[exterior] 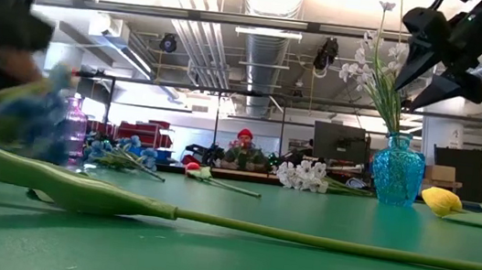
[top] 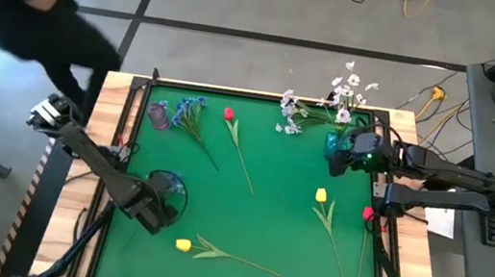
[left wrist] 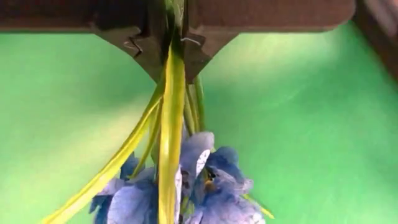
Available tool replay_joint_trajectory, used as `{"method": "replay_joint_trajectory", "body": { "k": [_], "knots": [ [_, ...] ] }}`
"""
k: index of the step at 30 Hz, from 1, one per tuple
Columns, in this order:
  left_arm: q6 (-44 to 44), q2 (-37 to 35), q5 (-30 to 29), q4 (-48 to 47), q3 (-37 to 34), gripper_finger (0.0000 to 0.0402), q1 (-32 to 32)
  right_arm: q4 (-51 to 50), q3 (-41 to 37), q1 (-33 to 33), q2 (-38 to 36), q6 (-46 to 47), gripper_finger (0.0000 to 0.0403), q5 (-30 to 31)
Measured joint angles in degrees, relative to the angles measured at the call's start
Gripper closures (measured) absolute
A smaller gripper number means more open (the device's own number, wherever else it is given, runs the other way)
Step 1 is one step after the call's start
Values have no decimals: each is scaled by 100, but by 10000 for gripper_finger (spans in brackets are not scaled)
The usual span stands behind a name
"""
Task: Sort flowers into vase by color
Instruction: Put the bottom blue flowers into the purple vase
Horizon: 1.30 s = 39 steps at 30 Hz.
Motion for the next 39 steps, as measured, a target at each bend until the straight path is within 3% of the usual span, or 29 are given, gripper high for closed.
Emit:
{"method": "replay_joint_trajectory", "body": {
  "k": [7, 13, 18, 22, 25, 28, 33, 37, 39],
  "knots": [
    [1736, -587, -1849, 320, 728, 401, 247, 127, 58, 114, 2, -156, 154, -18],
    [4720, -1403, -2915, 1996, 1004, 401, 550, 399, 58, 126, 9, -334, 154, -18],
    [7395, -2147, -3055, 3685, 708, 401, 987, 672, 58, 126, 9, -515, 154, -16],
    [8740, -2747, -3216, 4029, 372, 402, 1657, 777, 58, 126, 9, -519, 154, -16],
    [9474, -3228, -4123, 4146, 128, 402, 2255, 828, 58, 126, 9, -519, 154, -16],
    [10205, -3672, -5134, 5227, -190, 402, 2957, 931, 58, 126, 9, -517, 154, -15],
    [11014, -4268, -4941, 6696, -824, 401, 4072, 1080, 56, 126, 17, -520, 154, -12],
    [11041, -4638, -4347, 7442, -1417, 401, 4924, 1073, 35, 126, 20, -518, 154, -11],
    [11030, -4771, -4328, 7562, -1619, 401, 5167, 1075, 25, 126, 20, -517, 154, -11]
  ]
}}
